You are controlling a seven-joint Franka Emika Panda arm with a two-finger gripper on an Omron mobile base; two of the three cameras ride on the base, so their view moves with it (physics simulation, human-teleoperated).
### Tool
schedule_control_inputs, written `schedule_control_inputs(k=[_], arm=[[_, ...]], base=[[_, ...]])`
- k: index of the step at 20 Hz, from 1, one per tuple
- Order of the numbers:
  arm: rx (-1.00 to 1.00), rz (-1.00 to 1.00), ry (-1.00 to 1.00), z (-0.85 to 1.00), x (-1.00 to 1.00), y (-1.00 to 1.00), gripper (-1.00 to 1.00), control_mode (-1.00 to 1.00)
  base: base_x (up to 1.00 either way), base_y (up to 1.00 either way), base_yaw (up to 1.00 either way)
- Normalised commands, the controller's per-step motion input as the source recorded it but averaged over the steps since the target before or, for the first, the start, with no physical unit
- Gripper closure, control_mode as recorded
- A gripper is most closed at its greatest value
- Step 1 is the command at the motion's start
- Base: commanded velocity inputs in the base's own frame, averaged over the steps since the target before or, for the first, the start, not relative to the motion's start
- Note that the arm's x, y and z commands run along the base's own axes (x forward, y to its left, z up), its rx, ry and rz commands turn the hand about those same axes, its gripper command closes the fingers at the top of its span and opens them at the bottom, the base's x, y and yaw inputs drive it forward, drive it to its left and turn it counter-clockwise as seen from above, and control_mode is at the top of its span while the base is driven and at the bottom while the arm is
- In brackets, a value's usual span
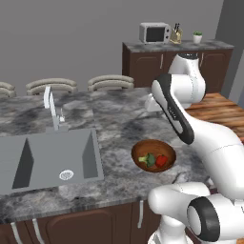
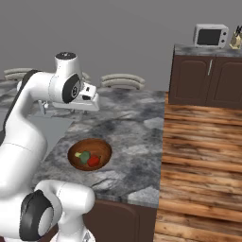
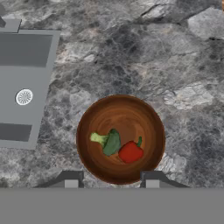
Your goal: Dump the broccoli and bell pepper from the bowl so the bowl can be washed. Place the bowl in the sink after clearing the leftovers.
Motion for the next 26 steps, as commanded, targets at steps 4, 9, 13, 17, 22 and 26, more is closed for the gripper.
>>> schedule_control_inputs(k=[4, 9, 13, 17, 22, 26], arm=[[0.0, 0.0, 0.0, 0.0, -0.06, 0.0, -1.0, -1.0], [0.0, -0.01, 0.0, -0.02, -0.15, -0.09, -1.0, -1.0], [0.06, -0.13, 0.01, -0.28, -0.63, -0.62, -1.0, -1.0], [0.15, -0.18, 0.14, -0.59, -0.37, -0.62, -1.0, -1.0], [0.13, -0.23, 0.23, -0.82, -0.07, -0.3, -1.0, -1.0], [0.16, -0.24, 0.12, -0.88, 0.03, -0.05, -1.0, -1.0]], base=[[0.0, 0.0, 0.0], [0.0, 0.0, 0.0], [0.0, 0.0, 0.0], [0.0, 0.0, 0.0], [0.0, 0.0, 0.0], [0.0, 0.0, 0.0]])
